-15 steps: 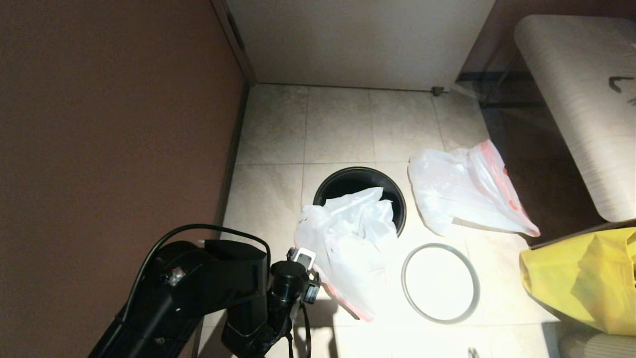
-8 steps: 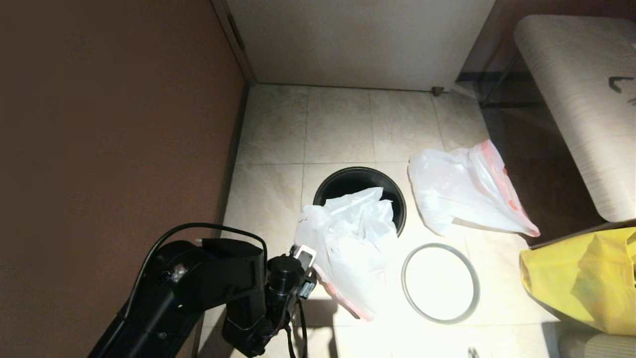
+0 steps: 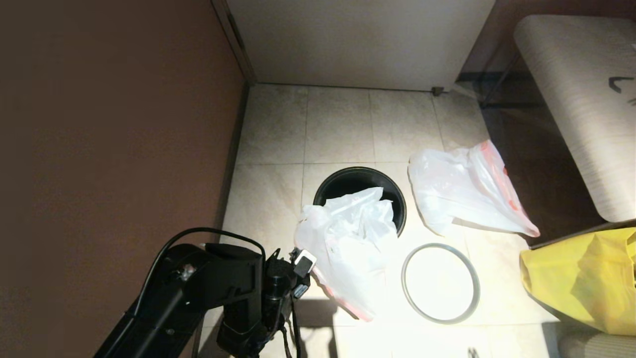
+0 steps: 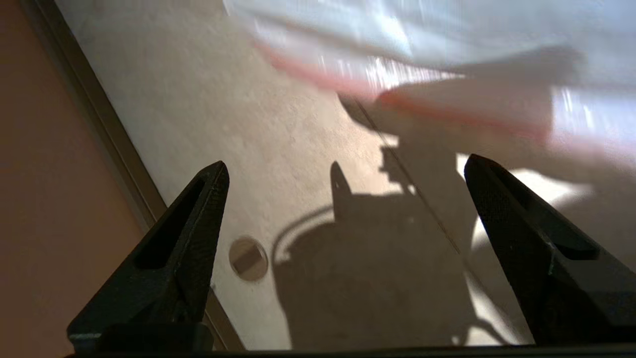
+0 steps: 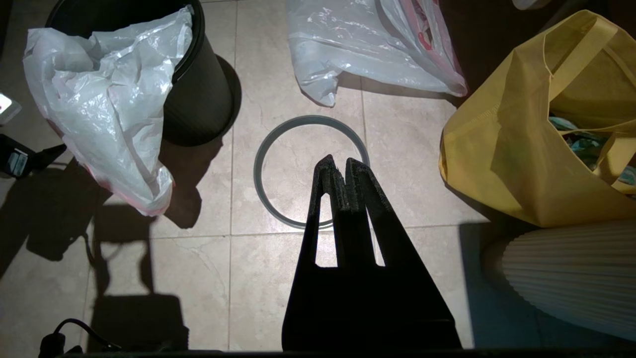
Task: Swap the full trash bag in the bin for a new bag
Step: Put the new garbage bag on the trash can
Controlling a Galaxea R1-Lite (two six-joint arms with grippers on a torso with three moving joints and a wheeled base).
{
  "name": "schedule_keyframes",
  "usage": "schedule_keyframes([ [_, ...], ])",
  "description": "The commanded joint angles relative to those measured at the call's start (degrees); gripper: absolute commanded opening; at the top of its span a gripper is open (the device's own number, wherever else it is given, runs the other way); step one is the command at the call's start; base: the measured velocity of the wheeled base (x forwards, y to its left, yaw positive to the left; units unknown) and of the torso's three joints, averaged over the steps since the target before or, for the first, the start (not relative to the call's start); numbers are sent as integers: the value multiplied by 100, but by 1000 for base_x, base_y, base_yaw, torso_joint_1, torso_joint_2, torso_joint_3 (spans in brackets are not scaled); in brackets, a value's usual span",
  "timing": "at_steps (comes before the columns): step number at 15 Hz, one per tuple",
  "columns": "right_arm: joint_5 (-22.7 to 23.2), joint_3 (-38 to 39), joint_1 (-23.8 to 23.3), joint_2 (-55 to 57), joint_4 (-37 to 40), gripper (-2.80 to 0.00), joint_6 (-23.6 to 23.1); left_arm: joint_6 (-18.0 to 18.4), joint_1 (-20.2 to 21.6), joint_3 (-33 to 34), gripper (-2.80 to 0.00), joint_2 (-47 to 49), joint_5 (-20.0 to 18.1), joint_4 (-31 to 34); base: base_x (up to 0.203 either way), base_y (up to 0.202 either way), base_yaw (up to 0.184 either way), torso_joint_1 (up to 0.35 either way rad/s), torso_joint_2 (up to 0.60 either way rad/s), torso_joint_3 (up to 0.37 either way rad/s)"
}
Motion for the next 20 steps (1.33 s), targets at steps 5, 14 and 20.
schedule_keyframes([
  [5,0,9,2,5,-1,-280,0,-439,-57,-435,0,-91,103,-51,0,0,0,0,0,0],
  [14,0,9,5,5,-1,-280,4,-1468,-180,-174,0,-906,522,-51,0,0,0,0,0,0],
  [20,0,2,4,5,-1,-280,-3,-1715,-162,92,0,-1267,565,-51,0,0,0,0,0,0],
])
